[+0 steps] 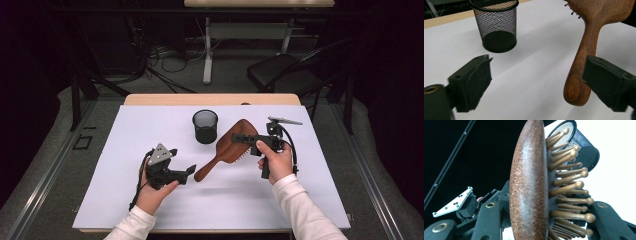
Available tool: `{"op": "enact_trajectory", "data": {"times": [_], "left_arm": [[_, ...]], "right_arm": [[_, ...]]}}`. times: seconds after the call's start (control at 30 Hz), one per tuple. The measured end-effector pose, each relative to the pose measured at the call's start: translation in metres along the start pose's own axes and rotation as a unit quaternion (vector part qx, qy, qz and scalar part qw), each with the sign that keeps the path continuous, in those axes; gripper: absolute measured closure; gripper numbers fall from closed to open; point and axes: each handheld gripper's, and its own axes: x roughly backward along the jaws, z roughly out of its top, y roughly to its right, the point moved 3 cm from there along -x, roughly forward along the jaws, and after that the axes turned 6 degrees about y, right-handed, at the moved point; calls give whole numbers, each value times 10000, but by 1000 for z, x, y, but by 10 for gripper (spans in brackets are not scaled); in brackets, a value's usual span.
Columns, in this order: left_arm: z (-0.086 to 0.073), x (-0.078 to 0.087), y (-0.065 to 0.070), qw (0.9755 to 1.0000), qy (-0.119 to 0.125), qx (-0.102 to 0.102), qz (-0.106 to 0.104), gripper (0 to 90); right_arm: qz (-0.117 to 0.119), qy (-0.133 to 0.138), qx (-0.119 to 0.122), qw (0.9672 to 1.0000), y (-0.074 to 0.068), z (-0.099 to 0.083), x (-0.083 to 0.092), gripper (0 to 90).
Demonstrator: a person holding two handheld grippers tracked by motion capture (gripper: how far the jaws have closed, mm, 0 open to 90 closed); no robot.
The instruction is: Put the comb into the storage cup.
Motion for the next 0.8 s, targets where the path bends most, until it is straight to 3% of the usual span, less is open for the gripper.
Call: {"op": "enact_trajectory", "data": {"times": [0.17,0.63,0.8], "left_arm": [[0,-1,-3,9999,18,156,-8,5],[0,1,-7,9996,140,255,26,4],[0,2,-9,9998,69,179,86,4]], "right_arm": [[-10,25,-3,10000,1,1,1,493],[-57,113,80,9999,-3,7,4,492],[-84,119,96,9998,-5,10,5,491]]}}
